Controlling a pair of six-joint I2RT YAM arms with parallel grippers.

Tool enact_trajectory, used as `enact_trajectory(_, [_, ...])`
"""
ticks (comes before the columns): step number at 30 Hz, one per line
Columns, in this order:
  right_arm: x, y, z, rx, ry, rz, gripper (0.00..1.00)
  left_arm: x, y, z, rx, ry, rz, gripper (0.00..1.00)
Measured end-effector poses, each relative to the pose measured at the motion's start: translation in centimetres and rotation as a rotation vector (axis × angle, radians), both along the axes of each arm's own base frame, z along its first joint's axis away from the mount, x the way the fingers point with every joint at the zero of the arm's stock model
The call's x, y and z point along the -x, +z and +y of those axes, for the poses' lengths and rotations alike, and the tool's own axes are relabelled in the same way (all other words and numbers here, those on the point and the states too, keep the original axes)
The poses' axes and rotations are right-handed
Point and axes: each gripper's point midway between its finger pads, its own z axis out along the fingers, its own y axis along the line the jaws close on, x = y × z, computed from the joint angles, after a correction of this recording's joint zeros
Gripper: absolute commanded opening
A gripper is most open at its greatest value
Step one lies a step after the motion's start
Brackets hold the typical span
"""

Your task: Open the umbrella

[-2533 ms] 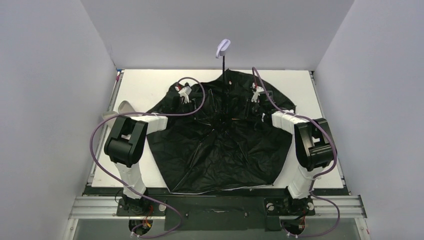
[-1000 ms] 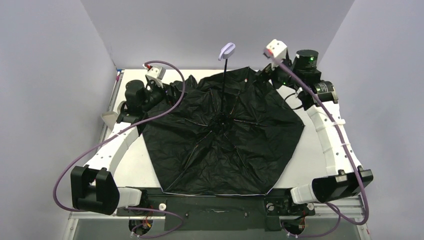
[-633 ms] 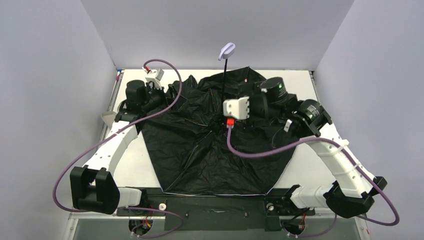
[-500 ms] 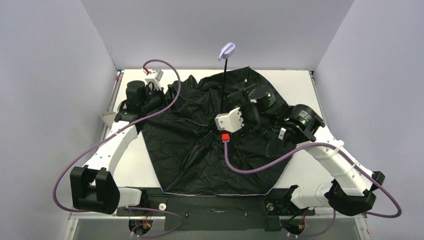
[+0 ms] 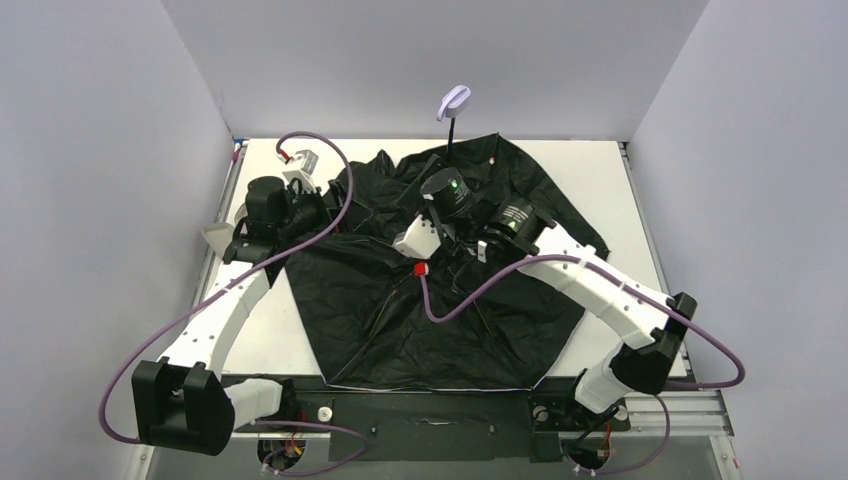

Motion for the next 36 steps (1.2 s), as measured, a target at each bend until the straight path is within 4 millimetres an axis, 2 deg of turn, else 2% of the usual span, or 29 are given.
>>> enact_trajectory(3, [-1.4, -0.1, 0.1, 0.078, 0.006, -0.029, 0.87, 0.1, 0.4, 0.1, 0.009, 0.009, -0.005, 0.97])
enact_trajectory(7, [-4.2, 0.0, -2.0, 0.174, -0.034, -0.062, 0.85, 0.0, 0.4, 0.4, 0.006, 0.033, -0.010, 0.97])
enact_trajectory(11, [-6.3, 0.0, -4.5, 0.238, -0.079, -0.074, 0.78, -0.1, 0.4, 0.6, 0.002, 0.048, -0.013, 0.97])
enact_trajectory(15, [-8.1, 0.1, -6.3, 0.235, -0.132, -0.084, 0.66, 0.1, 0.0, 0.7, 0.005, 0.054, -0.005, 0.97])
enact_trajectory(21, [-9.2, 0.0, -7.2, 0.218, -0.156, -0.087, 0.62, 0.3, -0.6, 0.7, 0.010, 0.059, 0.011, 0.97])
enact_trajectory(30, [-11.9, 1.9, -6.9, 0.155, -0.185, -0.135, 0.51, 0.4, -1.2, 0.6, 0.026, 0.064, 0.022, 0.97])
enact_trajectory(32, [-12.0, 2.1, -6.9, 0.148, -0.184, -0.137, 0.44, 0.6, -1.3, 0.6, 0.026, 0.063, 0.023, 0.97])
enact_trajectory(33, [-12.1, 2.1, -7.0, 0.148, -0.186, -0.137, 0.37, 0.6, -1.2, 0.6, 0.027, 0.061, 0.021, 0.97])
enact_trajectory(34, [-12.2, 2.2, -7.3, 0.145, -0.191, -0.139, 0.25, 0.7, -1.1, 0.6, 0.027, 0.058, 0.016, 0.97])
enact_trajectory(35, [-12.3, 2.2, -7.5, 0.145, -0.196, -0.140, 0.19, 0.7, -1.0, 0.6, 0.027, 0.056, 0.012, 0.97])
enact_trajectory(36, [-12.4, 2.2, -7.9, 0.150, -0.206, -0.140, 0.06, 0.7, -0.9, 0.6, 0.024, 0.052, 0.007, 0.97])
